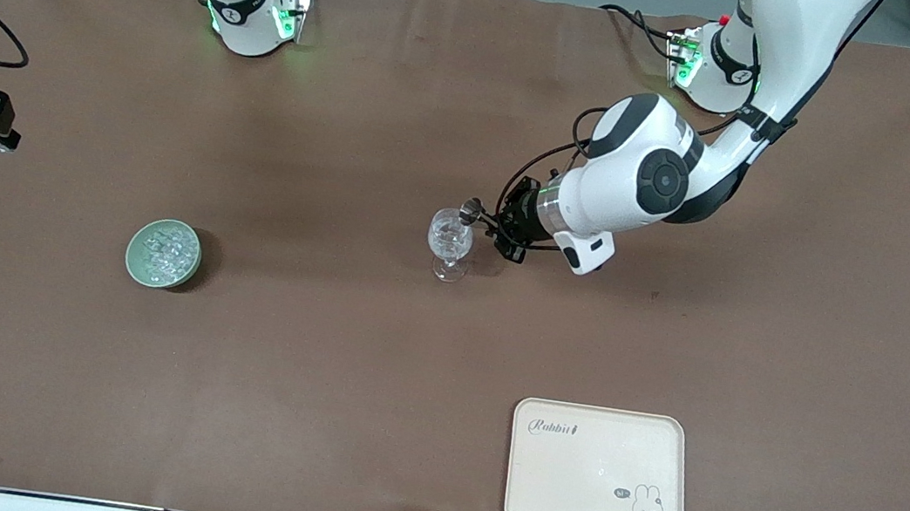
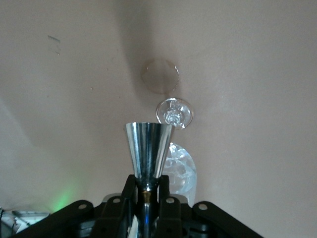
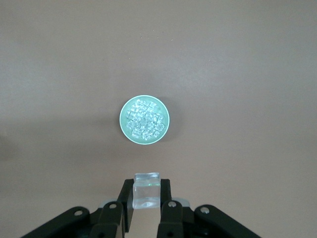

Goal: Pour wine and add ice with both arms
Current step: 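Tilt the jigger over the wine glass with the left gripper, then hold the jigger tilted while the right gripper carries ice toward the glass, then drop the ice into the glass while the left gripper moves the jigger, then set the jigger on the tray with the left gripper while the right gripper withdraws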

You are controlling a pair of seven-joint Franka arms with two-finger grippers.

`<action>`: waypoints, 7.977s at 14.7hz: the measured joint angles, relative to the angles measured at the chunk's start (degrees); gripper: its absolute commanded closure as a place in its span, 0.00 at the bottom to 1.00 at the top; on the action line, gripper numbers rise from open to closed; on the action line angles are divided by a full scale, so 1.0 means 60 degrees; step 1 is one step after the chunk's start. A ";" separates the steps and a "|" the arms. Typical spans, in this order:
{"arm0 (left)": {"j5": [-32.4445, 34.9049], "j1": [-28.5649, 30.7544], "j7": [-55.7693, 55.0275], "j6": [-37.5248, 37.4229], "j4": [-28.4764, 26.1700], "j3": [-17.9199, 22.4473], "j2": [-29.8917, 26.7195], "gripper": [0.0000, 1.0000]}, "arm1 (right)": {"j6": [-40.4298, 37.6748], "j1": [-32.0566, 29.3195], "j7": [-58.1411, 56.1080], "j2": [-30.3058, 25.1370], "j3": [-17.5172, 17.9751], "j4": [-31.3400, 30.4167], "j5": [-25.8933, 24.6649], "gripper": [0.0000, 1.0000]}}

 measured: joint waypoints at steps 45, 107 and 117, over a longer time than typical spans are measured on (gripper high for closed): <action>0.4397 -0.1351 -0.4386 -0.2478 0.2265 0.0081 0.1088 1.00 | 0.0692 0.3329 0.5251 0.2579 0.0119 0.1960 0.0558 0.87; -0.6875 0.4789 0.8952 -0.0880 0.5584 0.0518 0.7081 0.95 | 0.2883 0.6892 0.9164 0.4672 -0.0171 0.2272 0.0416 0.00; -0.7265 0.4630 0.9580 -0.0576 0.5735 0.0509 0.7375 0.72 | 0.1377 0.1892 0.3359 0.1932 -0.0276 0.1303 0.0379 0.00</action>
